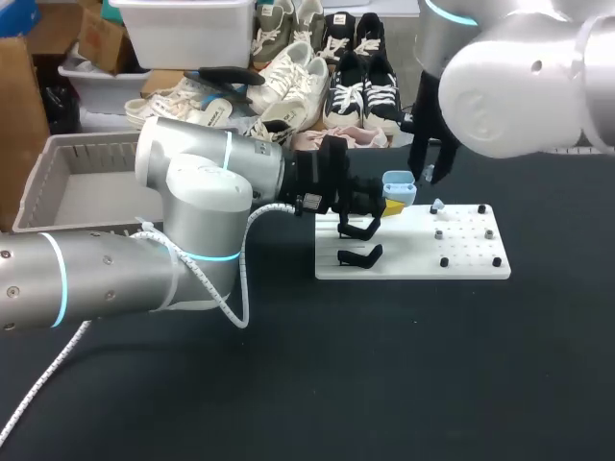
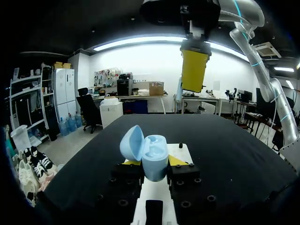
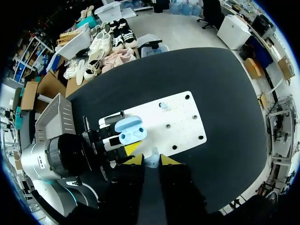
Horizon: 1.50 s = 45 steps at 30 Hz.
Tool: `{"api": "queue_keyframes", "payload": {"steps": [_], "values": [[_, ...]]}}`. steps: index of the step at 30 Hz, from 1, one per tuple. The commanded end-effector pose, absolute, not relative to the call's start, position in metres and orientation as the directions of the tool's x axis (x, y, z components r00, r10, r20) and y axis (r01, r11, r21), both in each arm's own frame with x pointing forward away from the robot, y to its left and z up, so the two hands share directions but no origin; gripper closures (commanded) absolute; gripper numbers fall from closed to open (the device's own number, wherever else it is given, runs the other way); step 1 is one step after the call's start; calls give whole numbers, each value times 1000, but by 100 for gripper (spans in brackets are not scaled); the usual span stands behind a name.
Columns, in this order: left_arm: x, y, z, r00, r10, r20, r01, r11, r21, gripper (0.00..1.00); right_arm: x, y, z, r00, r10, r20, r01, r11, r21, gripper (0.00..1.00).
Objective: Pick up each earbud case from the left stands, insert the matching earbuds, close the lid, and place the case in the box.
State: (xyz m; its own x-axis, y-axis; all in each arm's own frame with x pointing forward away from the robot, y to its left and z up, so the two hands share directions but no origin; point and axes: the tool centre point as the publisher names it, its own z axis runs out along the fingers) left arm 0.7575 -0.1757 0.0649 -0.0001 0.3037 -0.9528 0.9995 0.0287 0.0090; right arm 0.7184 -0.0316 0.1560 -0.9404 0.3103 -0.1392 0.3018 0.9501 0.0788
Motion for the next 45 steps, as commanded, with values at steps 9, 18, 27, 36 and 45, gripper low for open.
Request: {"api": "queue_keyframes", "payload": {"steps": [9, 18, 27, 36, 45], "values": [[758, -176, 64, 0, 303, -953, 1000, 28, 9, 100, 744, -18, 141, -962, 263, -72, 260, 964, 48, 100], [758, -176, 64, 0, 303, -953, 1000, 28, 9, 100, 741, -18, 134, -956, 279, -89, 275, 960, 61, 100], [758, -176, 64, 0, 303, -953, 1000, 28, 9, 100, 737, -21, 129, -932, 355, -77, 351, 935, 57, 100], [758, -176, 64, 0, 303, -953, 1000, 28, 9, 100, 737, -19, 127, -932, 357, -70, 354, 934, 54, 100], [758, -176, 64, 0, 303, -953, 1000, 28, 9, 100, 740, -14, 126, -933, 353, -67, 349, 935, 56, 100]]}}
